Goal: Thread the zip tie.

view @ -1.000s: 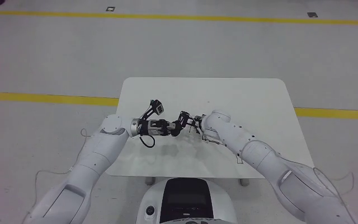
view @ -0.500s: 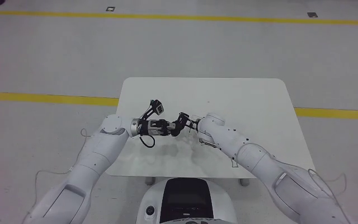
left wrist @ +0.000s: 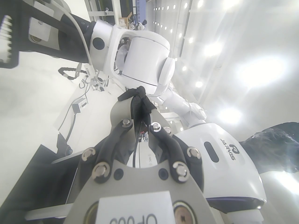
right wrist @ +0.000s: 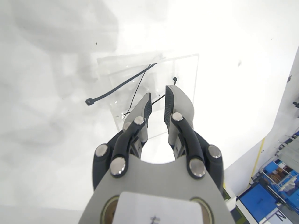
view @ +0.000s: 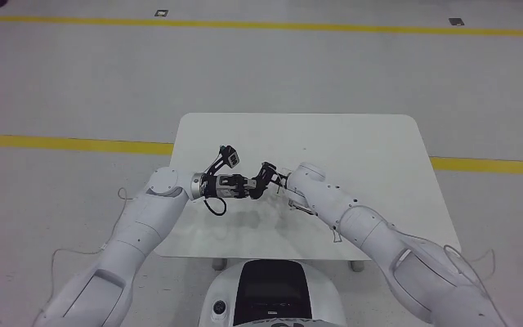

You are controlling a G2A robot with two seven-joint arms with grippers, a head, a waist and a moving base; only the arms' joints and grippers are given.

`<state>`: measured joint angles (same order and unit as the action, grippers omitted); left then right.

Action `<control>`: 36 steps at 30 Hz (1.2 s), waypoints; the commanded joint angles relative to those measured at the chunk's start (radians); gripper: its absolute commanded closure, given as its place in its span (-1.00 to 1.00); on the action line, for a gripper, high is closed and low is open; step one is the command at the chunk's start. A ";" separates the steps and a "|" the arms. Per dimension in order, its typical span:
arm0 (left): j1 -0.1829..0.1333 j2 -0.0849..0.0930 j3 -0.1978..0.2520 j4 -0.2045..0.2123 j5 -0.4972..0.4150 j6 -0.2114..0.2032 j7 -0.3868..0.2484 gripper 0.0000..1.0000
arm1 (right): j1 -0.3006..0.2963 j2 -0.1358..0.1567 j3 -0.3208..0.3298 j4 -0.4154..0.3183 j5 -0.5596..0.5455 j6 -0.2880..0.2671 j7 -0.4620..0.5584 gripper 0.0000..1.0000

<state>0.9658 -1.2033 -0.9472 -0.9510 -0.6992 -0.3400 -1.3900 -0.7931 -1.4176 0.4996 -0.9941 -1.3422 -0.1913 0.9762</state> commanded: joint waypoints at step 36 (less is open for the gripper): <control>0.000 0.000 0.000 0.000 0.000 0.000 0.000 1.00 | 0.072 -0.129 0.012 0.286 0.030 -0.016 -0.028 1.00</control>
<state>0.9658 -1.2033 -0.9472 -0.9510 -0.6992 -0.3400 -1.3900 -0.7222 -1.5439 0.5123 -0.7142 -1.3111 -0.2073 0.9506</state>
